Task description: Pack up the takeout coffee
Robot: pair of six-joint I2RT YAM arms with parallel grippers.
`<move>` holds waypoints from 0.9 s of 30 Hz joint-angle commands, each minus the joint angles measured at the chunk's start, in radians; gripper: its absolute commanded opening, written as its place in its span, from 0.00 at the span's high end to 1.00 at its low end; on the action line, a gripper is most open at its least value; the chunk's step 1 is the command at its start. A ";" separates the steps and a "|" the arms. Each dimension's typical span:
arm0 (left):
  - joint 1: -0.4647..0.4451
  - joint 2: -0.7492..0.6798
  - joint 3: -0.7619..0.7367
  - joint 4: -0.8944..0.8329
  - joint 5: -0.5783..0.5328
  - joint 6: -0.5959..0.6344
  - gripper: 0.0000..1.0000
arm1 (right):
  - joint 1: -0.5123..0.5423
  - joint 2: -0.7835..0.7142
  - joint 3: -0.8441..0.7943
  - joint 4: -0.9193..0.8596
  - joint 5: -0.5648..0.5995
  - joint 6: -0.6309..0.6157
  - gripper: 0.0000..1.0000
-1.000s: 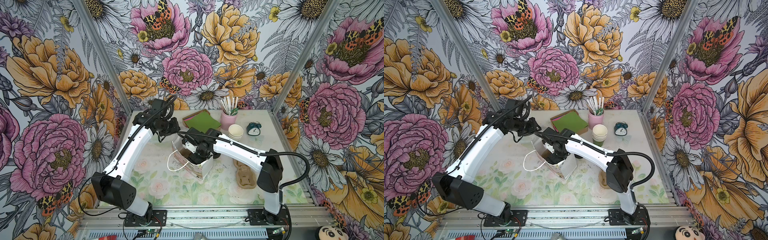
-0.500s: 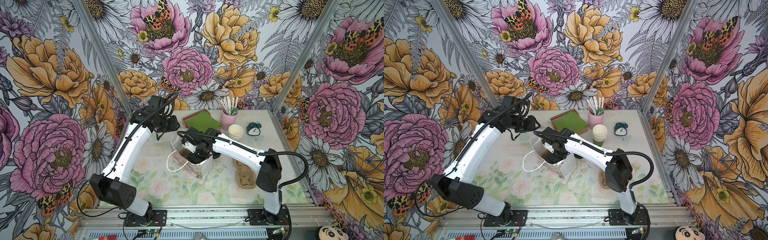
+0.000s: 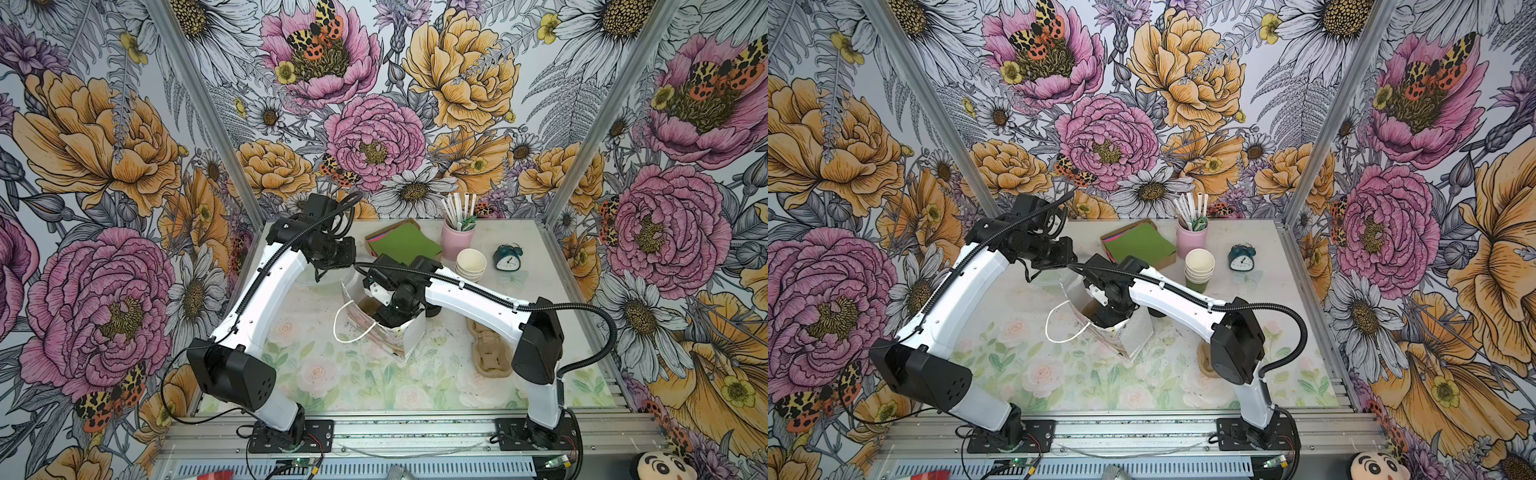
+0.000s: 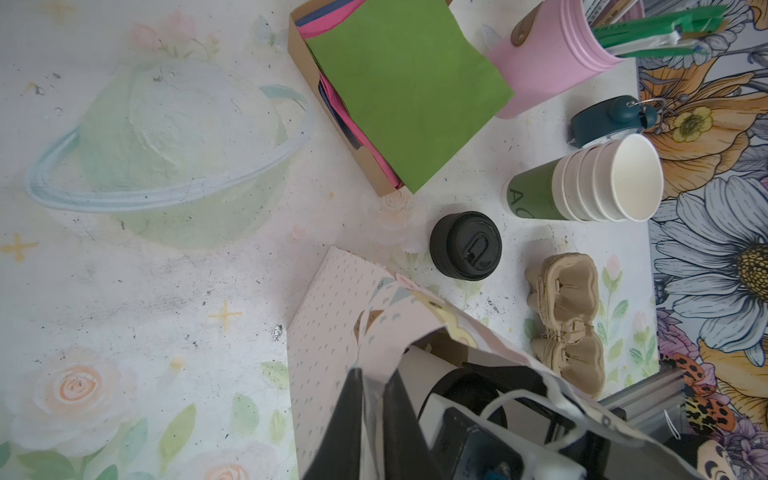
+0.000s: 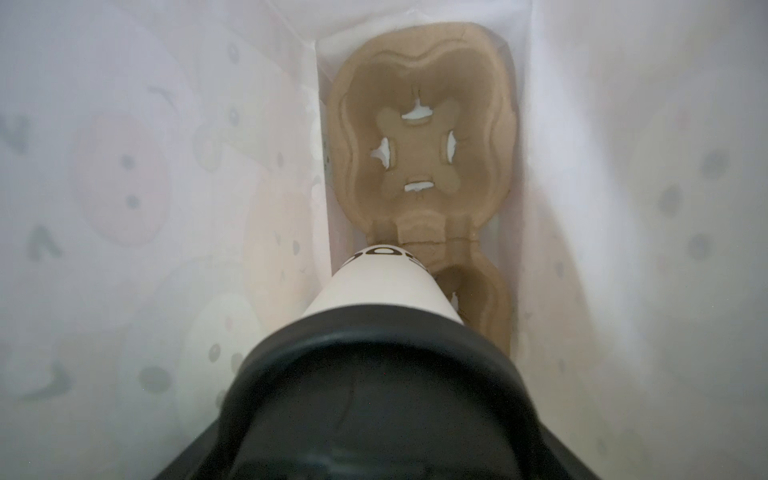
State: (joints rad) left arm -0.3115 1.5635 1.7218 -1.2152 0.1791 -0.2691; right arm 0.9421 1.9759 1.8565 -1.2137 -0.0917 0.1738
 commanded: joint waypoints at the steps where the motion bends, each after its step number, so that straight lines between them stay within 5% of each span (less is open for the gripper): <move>1: -0.009 0.007 -0.014 -0.023 -0.040 0.019 0.90 | 0.004 0.028 0.004 -0.017 -0.031 -0.002 0.23; 5: -0.021 0.020 -0.004 -0.037 -0.049 0.033 1.00 | 0.005 0.025 0.001 -0.017 -0.030 -0.003 0.23; 27: -0.029 0.032 0.048 -0.067 -0.067 0.066 1.00 | 0.001 0.009 -0.016 -0.015 -0.042 -0.017 0.23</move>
State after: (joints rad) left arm -0.3317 1.5826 1.7523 -1.2552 0.1196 -0.2237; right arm 0.9413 1.9759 1.8561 -1.2137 -0.0925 0.1654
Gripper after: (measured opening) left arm 0.045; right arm 0.864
